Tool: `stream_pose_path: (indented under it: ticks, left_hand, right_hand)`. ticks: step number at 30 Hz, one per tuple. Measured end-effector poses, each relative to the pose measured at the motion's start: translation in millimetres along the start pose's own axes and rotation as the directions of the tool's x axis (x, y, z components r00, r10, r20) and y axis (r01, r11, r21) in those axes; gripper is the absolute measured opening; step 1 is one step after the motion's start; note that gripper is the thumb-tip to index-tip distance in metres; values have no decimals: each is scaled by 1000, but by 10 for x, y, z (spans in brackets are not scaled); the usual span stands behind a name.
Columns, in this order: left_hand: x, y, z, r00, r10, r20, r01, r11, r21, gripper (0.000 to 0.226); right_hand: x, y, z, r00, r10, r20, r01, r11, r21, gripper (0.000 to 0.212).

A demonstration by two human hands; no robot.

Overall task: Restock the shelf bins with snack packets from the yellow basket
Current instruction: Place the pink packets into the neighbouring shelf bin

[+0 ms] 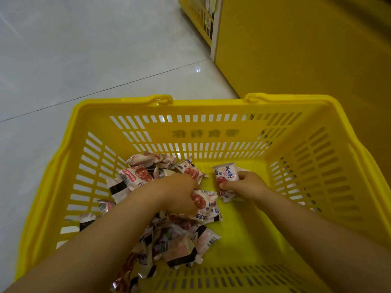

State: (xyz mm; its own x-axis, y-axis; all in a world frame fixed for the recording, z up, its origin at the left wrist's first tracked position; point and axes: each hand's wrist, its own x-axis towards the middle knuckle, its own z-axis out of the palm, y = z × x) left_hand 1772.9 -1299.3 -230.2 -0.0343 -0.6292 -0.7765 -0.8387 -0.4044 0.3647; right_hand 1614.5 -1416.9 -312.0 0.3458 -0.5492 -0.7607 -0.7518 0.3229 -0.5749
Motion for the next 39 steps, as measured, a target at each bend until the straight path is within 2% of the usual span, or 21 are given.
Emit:
stream_pose_path:
  ticks: [4,6,7,10,13,15,19,23,27,30,33,35,37,39]
  left_hand:
    - [78,114,93,989,-87,119,57,972,230,51]
    - [101,139,137,982,-118,145,69,951,302,50]
    - [102,141,149,982,-120,146,69,947,313,50]
    - [84,120,170,985,-108,134,62,950,308,54]
    - [29,92,225,990,-94,104,61,956,288,57]
    - [-5,84,254,993,-85,86,57,956,287,56]
    - [-47,92,253,996,-43,81,17,955,295,58]
    - [-29,124,298,991,-30,128,-14,943,333,57]
    - [31,132,319,985,-70,157,11,936,351,55]
    - [12,133,303,993,-51,104,16,947,320,59]
    - [-75,102,206,998,-13,53,13,1000,3,60]
    - [-198,119,66,997,31,-64,-43,979,-198,59]
    - [-367,186,-87,973,49,-226,-134,916,-378,58]
    - [-541,312,-225,917,53,-396,-278,796,-537,43]
  right_hand:
    - [-16,-16,-30,999,-46,21,46,998,-44,21]
    - [-4,-22,-43,988,-152,-17,148,979,-138,27]
    - [3,-23,-76,974,-220,-55,199,946,-256,34]
    - [-17,-18,-267,893,-429,-138,247,723,-645,54]
    - [-19,70,-371,858,-508,-72,207,471,-858,71]
    - [-8,168,-349,828,-561,-5,229,346,-910,78]
    - [-20,220,-264,760,-650,-13,286,353,-891,71]
    - [10,215,-208,839,-534,103,267,239,-933,64]
    - [10,148,-206,912,-394,111,233,278,-932,70]
    - [-152,28,-275,934,-354,43,234,520,-822,73]
    - [-469,-125,-398,911,-412,19,333,708,-623,51]
    - [-760,-252,-498,886,-462,-23,401,792,-460,39]
    - [-1088,-402,-609,861,-501,-85,457,836,-305,34]
    - [-1431,-553,-741,822,-544,-169,522,838,-158,33]
